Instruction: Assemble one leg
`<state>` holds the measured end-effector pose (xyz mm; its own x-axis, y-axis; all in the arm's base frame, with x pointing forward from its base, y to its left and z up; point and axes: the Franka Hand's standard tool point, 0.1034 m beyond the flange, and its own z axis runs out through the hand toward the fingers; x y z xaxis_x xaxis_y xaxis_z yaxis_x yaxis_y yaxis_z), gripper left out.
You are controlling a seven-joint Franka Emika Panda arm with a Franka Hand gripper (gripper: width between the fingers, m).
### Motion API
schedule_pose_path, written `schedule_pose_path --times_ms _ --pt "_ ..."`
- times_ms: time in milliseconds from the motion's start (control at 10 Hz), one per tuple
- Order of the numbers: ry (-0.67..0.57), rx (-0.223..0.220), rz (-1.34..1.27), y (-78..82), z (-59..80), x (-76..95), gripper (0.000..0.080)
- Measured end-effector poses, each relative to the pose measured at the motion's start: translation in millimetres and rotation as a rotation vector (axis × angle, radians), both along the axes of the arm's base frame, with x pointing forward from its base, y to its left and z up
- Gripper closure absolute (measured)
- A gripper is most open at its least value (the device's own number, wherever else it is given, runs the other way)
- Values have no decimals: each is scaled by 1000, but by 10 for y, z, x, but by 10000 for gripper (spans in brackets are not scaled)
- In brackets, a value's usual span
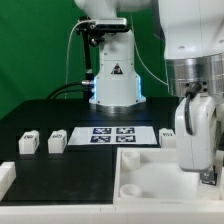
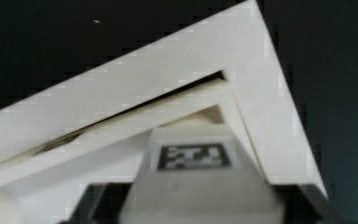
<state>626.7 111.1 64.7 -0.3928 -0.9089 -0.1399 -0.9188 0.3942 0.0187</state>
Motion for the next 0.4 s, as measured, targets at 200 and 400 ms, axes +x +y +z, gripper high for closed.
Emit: schedule_pose_path --times_ms 200,400 --pt "-19 -1 6 53 11 25 202" --pt "-39 5 17 160 115 98 166"
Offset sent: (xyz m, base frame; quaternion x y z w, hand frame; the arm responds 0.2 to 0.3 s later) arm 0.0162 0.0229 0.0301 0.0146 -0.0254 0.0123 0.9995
